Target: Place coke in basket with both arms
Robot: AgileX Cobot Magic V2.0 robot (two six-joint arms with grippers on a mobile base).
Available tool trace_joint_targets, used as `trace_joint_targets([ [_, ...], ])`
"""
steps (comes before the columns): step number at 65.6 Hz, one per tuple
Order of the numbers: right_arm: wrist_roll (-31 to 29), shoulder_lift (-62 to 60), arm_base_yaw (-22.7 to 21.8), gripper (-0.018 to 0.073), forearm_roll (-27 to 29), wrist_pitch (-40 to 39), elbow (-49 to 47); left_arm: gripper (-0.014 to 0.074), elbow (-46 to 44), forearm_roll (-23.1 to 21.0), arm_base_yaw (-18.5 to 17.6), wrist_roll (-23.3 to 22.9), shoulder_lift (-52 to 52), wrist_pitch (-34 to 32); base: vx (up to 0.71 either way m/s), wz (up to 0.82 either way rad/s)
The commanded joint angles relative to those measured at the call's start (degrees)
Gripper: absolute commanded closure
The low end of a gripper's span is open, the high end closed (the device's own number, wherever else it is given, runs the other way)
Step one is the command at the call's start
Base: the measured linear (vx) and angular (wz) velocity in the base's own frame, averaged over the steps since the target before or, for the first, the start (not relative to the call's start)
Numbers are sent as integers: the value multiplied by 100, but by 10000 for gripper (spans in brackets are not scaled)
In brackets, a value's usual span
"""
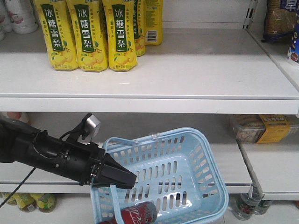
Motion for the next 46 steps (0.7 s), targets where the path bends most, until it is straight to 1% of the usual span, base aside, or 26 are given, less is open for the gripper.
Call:
trace_joint_targets([
  [1,-18,120,-31,479,-136,-320,-155,602,-106,-341,15,3,-198,-189,0,0],
  [6,-18,120,-31,576,-142,-315,-155,602,-106,-341,15,3,-198,-189,0,0],
  [46,-7,120,-31,568,-153,-316,-155,602,-106,-341,15,3,-198,-189,0,0],
])
